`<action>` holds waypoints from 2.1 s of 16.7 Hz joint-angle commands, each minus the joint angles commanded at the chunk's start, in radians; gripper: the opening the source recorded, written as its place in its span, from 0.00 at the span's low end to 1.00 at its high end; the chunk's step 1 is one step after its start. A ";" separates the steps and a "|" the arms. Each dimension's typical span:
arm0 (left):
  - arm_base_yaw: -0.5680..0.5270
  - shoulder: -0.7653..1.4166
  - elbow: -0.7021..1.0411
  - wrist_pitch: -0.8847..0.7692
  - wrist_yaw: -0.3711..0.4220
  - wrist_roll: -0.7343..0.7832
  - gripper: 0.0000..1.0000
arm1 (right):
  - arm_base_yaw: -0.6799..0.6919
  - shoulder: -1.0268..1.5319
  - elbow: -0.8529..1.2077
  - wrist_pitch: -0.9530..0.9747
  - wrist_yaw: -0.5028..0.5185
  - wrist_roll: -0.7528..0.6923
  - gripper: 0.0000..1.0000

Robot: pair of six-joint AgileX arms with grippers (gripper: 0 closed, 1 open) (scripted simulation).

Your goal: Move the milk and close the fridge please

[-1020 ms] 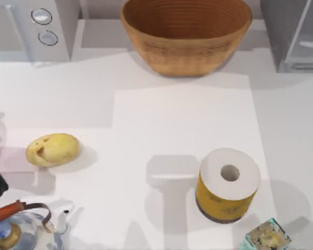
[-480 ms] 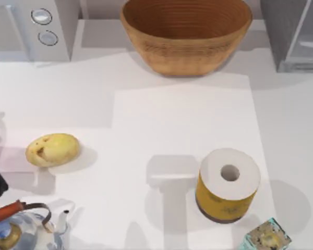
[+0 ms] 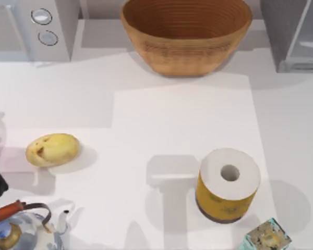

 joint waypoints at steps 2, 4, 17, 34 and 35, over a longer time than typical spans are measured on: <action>0.000 0.000 0.000 0.000 0.000 0.000 1.00 | 0.004 -0.003 -0.003 0.001 0.002 0.001 1.00; 0.000 0.000 0.000 0.000 0.000 0.000 1.00 | 0.009 -0.005 0.000 0.012 0.002 0.013 1.00; 0.000 0.000 0.000 0.000 0.000 0.000 1.00 | 0.496 0.020 0.016 0.710 0.128 0.809 1.00; 0.000 0.000 0.000 0.000 0.000 0.000 1.00 | 0.874 0.018 -0.032 1.173 0.208 1.394 1.00; 0.000 0.000 0.000 0.000 0.000 0.000 1.00 | 0.883 0.015 -0.034 1.178 0.219 1.402 1.00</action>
